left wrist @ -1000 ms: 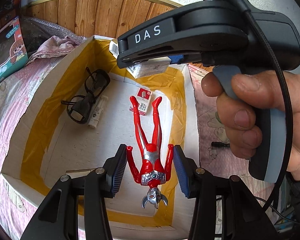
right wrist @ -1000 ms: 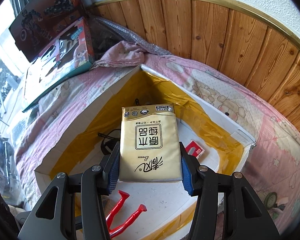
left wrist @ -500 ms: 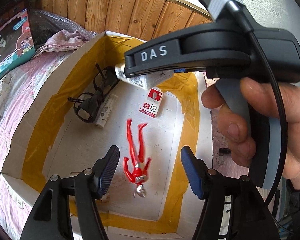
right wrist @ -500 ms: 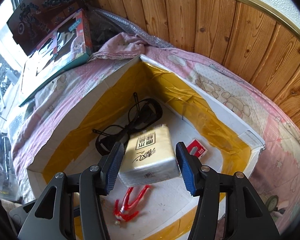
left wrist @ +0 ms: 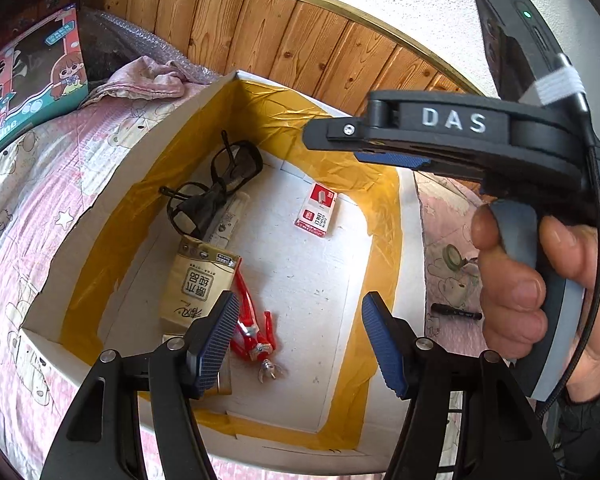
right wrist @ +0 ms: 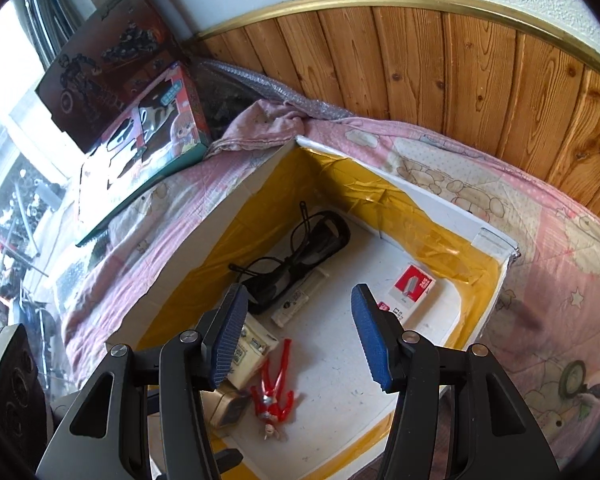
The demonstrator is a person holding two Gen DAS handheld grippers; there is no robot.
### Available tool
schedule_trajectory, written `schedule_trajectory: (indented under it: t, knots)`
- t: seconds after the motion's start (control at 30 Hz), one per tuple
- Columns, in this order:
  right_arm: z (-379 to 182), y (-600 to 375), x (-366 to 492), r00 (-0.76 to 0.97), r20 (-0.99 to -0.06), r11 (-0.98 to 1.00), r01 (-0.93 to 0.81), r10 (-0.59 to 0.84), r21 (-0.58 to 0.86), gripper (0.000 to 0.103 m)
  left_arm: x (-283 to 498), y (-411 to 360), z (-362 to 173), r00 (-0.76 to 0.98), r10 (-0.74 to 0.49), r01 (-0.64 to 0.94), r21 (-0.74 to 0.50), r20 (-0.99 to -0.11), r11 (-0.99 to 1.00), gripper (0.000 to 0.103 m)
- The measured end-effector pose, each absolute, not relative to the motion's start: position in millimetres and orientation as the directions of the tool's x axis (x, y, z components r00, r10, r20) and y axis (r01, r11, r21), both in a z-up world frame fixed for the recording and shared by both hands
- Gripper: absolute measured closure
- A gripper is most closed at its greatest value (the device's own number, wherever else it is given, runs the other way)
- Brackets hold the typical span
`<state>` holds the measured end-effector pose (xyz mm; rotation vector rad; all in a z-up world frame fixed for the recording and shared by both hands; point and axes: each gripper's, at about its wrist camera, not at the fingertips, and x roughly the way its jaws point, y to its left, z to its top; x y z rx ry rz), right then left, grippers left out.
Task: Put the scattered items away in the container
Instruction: 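Withdraw both open tools from the box toward the charger and marker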
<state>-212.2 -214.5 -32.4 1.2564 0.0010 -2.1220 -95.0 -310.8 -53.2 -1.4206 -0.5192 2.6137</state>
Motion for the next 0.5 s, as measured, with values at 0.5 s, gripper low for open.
schedule_trajectory:
  t: [0.5]
  knots:
    - [-24,-129,-114,-0.393,-0.663,-0.766,0.418,-0.637,0.488,0.066,-52,-269,-15,-0.601,0.268,-0.067,-0.286,-0.753,-0.956,0.038]
